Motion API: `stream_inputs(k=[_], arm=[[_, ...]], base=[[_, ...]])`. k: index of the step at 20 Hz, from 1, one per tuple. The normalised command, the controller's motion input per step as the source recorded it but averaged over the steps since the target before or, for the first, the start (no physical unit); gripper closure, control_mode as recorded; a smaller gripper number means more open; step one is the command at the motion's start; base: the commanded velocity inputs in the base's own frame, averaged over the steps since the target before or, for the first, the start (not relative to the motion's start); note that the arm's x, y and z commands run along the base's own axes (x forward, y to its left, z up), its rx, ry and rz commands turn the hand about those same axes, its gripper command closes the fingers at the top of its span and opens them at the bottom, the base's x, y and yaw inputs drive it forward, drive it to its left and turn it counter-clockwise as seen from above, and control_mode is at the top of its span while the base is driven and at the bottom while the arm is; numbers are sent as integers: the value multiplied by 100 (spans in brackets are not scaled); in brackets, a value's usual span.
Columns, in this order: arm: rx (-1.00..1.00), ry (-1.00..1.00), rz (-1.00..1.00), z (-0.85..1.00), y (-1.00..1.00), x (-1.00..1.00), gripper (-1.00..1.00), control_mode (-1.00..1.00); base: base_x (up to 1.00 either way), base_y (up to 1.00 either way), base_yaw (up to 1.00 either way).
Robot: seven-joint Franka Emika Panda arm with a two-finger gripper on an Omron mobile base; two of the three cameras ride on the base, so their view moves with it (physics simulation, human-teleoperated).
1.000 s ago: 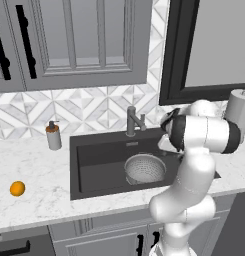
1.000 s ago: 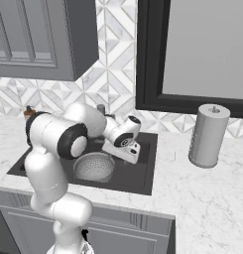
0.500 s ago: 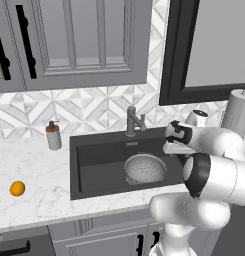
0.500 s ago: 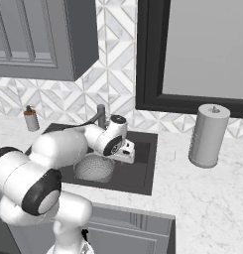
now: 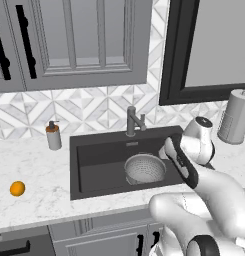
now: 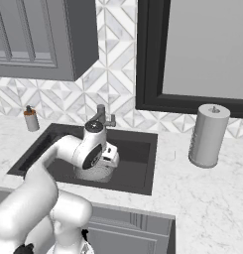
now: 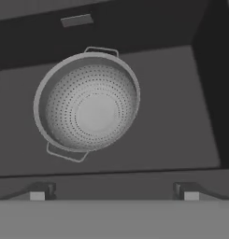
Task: Put the colander in the sink, put the orange in the colander, and turn on the sink faucet and pour water over the colander.
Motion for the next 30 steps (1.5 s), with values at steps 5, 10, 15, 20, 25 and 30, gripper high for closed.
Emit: stream_inputs(k=[5, 10, 15, 20, 25, 30], arm=[[0, 0, 0, 42, 71, -38, -100, -100], [3, 1, 0, 44, 79, -26, -100, -100], [1, 3, 4, 37, 89, -13, -100, -100], [0, 14, 7, 24, 98, -1, -100, -100], [0, 11, 23, 17, 100, 0, -100, -100], [0, 7, 42, 5, 100, 0, -100, -100]], base=[[0, 0, 0], [0, 0, 0], [0, 0, 0], [0, 0, 0], [0, 0, 0], [0, 0, 0]])
